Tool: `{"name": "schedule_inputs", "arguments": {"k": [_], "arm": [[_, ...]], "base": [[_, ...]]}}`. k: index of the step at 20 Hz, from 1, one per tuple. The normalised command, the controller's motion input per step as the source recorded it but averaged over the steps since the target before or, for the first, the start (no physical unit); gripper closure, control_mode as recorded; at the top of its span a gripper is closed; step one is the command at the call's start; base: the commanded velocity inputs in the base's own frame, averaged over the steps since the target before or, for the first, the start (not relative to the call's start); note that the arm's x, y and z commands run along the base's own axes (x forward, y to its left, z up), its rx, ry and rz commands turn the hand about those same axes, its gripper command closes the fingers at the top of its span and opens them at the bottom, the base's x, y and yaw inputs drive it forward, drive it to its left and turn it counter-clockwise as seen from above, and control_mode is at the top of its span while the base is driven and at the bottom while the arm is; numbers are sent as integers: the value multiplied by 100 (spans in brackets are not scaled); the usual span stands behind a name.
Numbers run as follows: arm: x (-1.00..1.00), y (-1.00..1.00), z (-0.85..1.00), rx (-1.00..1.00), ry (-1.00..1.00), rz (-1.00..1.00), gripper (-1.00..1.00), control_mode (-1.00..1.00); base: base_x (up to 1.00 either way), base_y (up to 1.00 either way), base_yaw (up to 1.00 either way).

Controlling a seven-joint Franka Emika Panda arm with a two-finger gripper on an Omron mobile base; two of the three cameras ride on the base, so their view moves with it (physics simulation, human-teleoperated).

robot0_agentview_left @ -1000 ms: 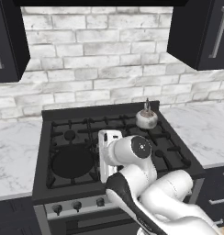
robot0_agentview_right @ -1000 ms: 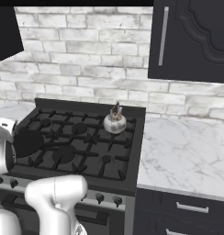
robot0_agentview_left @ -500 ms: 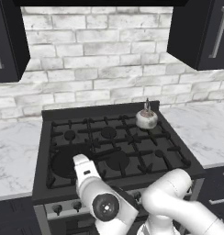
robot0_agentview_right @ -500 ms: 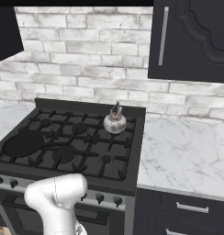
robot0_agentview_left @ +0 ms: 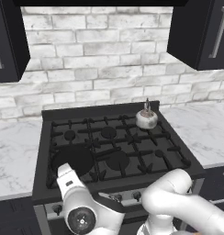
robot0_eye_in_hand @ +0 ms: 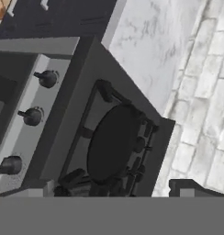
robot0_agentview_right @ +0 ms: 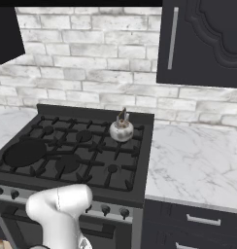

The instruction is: Pick the pan from the cabinet and place it on the stove. Then turn on the stove burner for the pan.

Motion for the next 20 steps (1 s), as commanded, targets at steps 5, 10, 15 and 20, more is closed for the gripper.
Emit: {"name": "schedule_inputs", "arguments": {"k": [5,10,15,20], "arm": [[-9,26,-13,-30,-1,0,-100,-100],[-5,27,-45,-23,-2,1,-100,-100],[-32,0,-56,-13,-17,3,-100,-100],[-20,4,-33,-18,-10,0,-100,-100]], "base": [[0,0,0],[0,0,0],[0,0,0],[0,0,0]]}}
